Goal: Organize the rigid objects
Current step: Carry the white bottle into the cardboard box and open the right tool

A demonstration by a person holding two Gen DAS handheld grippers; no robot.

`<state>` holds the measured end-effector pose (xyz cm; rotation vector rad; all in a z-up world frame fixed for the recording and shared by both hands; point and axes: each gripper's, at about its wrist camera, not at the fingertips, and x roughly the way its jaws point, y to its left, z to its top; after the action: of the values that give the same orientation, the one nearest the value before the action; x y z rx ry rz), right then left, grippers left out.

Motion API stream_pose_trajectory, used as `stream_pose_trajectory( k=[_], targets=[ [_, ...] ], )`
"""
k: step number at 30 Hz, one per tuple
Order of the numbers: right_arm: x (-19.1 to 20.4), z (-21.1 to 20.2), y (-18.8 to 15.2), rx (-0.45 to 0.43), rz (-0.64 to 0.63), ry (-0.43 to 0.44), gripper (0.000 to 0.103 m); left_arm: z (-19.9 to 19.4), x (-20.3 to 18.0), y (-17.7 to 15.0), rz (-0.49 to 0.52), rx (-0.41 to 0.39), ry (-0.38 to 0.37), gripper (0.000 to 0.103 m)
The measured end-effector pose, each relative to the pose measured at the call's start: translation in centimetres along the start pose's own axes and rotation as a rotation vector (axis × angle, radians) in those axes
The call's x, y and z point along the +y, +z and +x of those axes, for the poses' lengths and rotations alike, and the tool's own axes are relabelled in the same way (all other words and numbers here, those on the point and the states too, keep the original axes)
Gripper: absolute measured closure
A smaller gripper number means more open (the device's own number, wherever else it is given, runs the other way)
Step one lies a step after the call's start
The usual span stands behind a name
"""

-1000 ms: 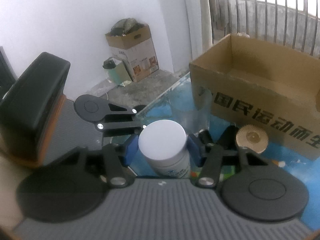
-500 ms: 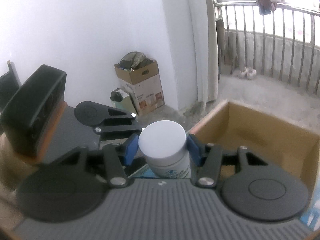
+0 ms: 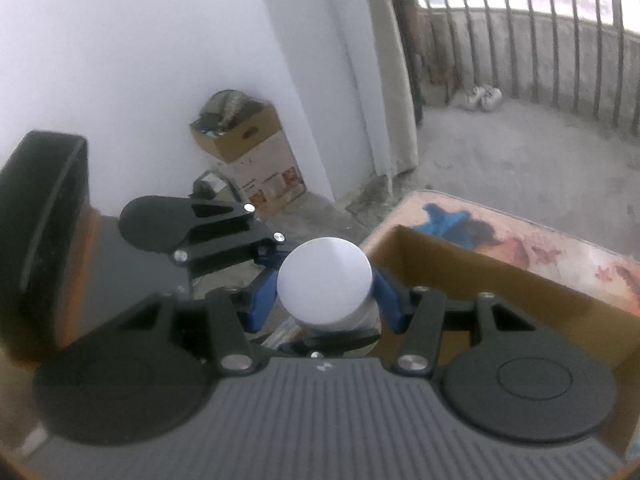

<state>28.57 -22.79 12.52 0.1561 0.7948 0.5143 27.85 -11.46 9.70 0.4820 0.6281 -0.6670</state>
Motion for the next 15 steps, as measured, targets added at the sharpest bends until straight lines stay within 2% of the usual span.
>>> stream_pose_trajectory(
  k=[6,15],
  targets=[
    [-3.8,3.5,-0.1,0.016,0.052,-0.013,0.051,3.6,-0.2,-0.6,0.059,0.006,0.035,0.049],
    [-6.1,7.6,-0.4,0.051,0.064,-0.017,0.051,6.6,0.4,-1.8,0.089,0.045,0.043,0.048]
  ],
)
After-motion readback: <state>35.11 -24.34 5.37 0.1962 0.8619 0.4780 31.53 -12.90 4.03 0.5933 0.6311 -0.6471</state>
